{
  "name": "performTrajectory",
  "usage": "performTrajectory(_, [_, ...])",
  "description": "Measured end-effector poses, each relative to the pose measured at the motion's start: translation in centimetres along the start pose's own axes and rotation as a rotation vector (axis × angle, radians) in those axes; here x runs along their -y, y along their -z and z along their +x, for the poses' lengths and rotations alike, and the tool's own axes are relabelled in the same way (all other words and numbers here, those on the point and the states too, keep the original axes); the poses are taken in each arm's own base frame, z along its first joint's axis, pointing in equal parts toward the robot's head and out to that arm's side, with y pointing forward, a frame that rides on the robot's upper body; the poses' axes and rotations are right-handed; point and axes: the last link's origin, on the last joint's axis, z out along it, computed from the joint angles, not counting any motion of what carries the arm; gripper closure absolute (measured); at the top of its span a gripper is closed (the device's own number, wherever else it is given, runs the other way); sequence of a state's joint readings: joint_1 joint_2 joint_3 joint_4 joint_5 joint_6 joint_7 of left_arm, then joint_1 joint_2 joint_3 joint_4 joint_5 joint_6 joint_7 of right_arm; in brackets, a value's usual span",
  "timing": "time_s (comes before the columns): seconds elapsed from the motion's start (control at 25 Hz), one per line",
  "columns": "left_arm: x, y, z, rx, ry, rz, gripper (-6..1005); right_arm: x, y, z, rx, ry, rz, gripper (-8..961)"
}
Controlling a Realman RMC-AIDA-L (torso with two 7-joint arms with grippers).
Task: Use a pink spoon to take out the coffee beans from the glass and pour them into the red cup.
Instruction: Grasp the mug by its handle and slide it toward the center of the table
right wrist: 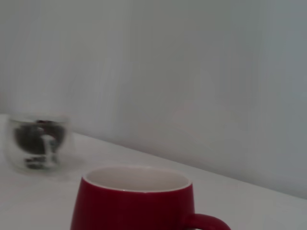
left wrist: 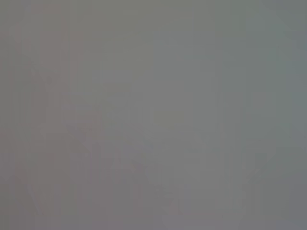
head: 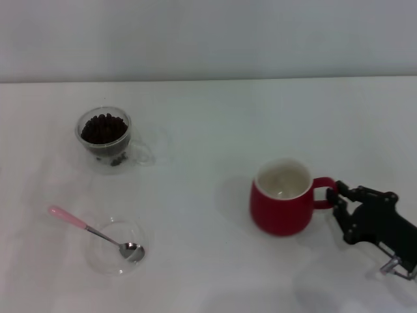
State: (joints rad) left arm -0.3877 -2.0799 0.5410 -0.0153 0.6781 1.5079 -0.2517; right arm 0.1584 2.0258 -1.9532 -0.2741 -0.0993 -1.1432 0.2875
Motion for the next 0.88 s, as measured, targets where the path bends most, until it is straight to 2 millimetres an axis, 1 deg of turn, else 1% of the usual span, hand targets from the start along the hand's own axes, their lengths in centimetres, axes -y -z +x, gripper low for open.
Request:
performTrajectory(0.28, [0.2,0.2,0.0,0.001,0.0,0.007,298,-2.9,-1.3,-0.9,0.031,0.006,-0.139,793])
performTrajectory(0.4, [0.2,0.2,0.0,0.002,0.0,0.008,298,-3.7,-1.7,-1.1,0.034,0.011,-0.174,796])
performTrajectory(0.56, [0.2,0.2,0.0,0.001,0.001,0.011,297,-4.0,-1.8,-1.2,0.036,0.02,-0.188,797])
performTrajectory(0.88, [0.2,0.2,0.0,0.0,0.0,0.01,297,-3.3,-1.7,-0.7,0.006,0.052,-0.192,798])
